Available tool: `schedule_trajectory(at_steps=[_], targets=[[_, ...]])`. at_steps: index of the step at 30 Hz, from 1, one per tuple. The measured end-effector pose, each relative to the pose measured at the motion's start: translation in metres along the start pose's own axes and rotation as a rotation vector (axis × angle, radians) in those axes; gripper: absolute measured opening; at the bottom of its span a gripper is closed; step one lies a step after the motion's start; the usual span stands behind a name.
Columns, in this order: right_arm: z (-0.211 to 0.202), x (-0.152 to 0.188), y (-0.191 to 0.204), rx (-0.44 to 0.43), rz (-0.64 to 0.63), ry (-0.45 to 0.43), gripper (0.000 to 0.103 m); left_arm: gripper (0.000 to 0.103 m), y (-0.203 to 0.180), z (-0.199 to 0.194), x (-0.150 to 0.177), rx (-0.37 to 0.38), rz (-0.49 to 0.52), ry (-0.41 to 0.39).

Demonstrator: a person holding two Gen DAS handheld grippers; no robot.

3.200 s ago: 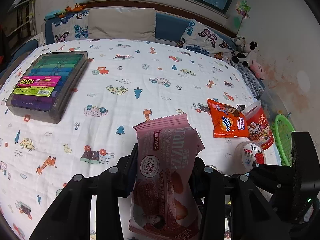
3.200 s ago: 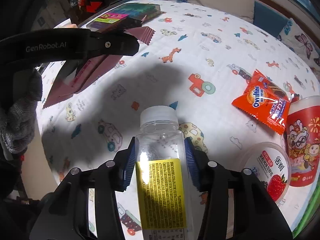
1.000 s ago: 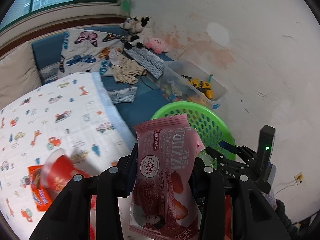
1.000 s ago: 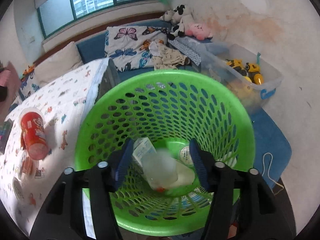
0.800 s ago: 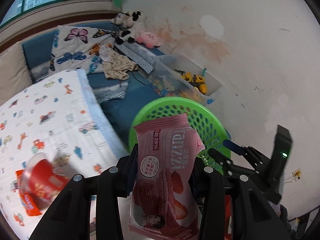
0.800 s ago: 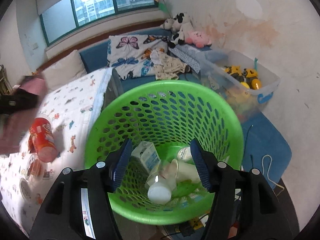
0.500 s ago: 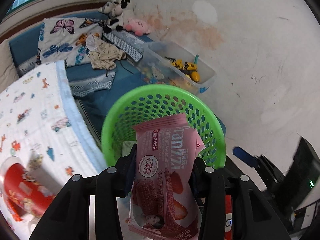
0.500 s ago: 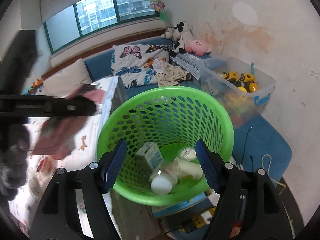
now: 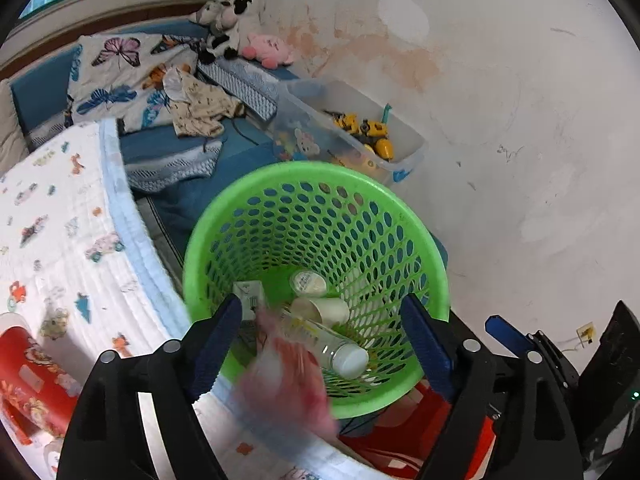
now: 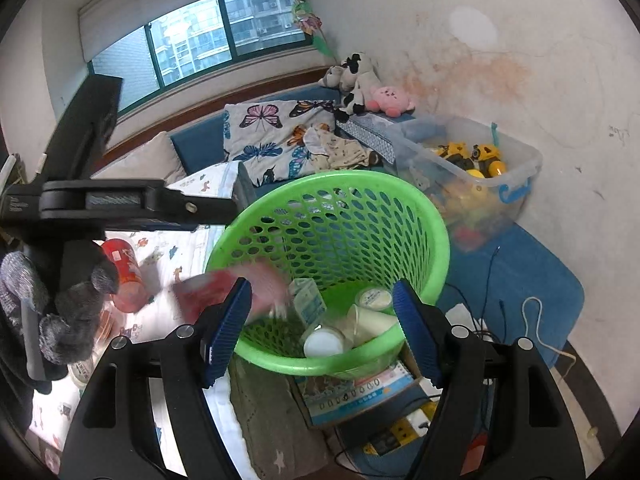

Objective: Collect trash
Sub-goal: 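Move both grippers back to the bed and grasp the orange-label dessert cup with the right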

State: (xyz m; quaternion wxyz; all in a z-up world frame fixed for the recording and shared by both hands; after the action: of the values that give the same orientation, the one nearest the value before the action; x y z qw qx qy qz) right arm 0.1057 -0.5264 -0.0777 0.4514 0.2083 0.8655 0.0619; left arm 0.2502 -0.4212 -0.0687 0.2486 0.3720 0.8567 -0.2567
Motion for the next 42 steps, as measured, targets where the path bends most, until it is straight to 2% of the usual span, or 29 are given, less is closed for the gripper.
schedule_trajectory(at_steps=[9, 15, 19, 23, 28, 34, 42], targets=[[-0.012, 0.004, 0.02, -0.034, -0.012, -0.011, 0.074, 0.079, 0.015, -0.055, 0.01, -0.037, 0.001, -0.065], [-0.022, 0.012, 0.046, -0.084, -0.031, -0.009, 0.076, 0.079, 0.033, -0.101, 0.037, -0.097, -0.011, -0.091], [-0.025, 0.021, 0.066, -0.112, -0.059, 0.002, 0.077, 0.079, 0.054, -0.132, 0.061, -0.117, -0.048, -0.117], [-0.027, 0.03, 0.09, -0.147, -0.095, 0.015, 0.078, 0.08, 0.077, -0.16, 0.089, -0.172, -0.073, -0.139], [-0.028, 0.04, 0.12, -0.192, -0.13, 0.031, 0.079, 0.08, 0.111, -0.188, 0.128, -0.22, -0.146, -0.152], [-0.027, 0.059, 0.158, -0.253, -0.175, 0.061, 0.081, 0.08, 0.143, -0.217, 0.159, -0.272, -0.233, -0.188], [-0.016, 0.105, 0.22, -0.342, -0.272, 0.149, 0.084, 0.08, 0.179, -0.237, 0.191, -0.318, -0.33, -0.203]])
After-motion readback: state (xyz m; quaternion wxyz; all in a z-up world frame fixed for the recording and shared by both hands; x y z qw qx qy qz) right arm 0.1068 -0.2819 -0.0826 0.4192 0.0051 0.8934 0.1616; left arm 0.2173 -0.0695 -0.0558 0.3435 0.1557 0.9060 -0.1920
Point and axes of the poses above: each gripper's, at about its wrist camera, not at the fingertips, and z roughly the way its jaws point, y to its left, x to its underside, the point moved 8 cm from there along z, roughly the way its jaws point, and after that the axes turned 7 degrees about z, right-handed, at the moved point
